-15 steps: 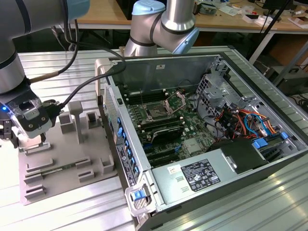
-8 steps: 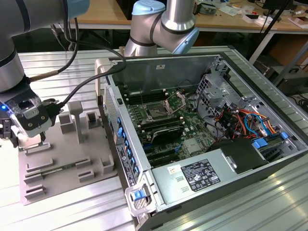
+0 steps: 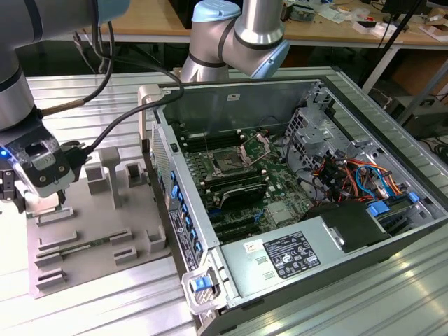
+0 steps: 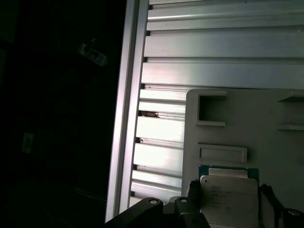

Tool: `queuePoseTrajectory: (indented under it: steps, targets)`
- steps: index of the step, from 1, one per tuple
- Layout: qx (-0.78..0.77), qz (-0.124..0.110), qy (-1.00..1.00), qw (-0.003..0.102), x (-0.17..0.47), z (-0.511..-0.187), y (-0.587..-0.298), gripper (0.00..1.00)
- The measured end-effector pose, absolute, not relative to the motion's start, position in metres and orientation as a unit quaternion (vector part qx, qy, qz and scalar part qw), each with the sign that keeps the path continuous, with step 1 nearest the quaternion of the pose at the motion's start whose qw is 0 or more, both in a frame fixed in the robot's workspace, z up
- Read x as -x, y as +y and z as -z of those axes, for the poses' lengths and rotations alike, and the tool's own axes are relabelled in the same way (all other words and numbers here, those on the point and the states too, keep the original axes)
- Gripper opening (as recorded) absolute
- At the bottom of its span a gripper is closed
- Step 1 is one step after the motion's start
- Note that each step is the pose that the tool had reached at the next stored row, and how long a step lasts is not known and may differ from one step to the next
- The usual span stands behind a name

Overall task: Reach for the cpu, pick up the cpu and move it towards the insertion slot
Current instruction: 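Pick up the cpu and move it towards the insertion slot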

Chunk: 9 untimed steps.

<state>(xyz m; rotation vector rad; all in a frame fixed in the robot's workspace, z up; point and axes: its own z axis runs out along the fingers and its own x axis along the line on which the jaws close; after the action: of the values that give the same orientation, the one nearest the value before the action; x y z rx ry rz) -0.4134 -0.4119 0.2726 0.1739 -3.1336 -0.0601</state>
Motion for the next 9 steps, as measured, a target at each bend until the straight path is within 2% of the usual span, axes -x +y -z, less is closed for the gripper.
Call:
queuePoseTrajectory:
  steps: [9]
  targets:
    - [-0.055,0.019,-0.998,0.001,0.4134,-0.2769,-0.4119,0.55]
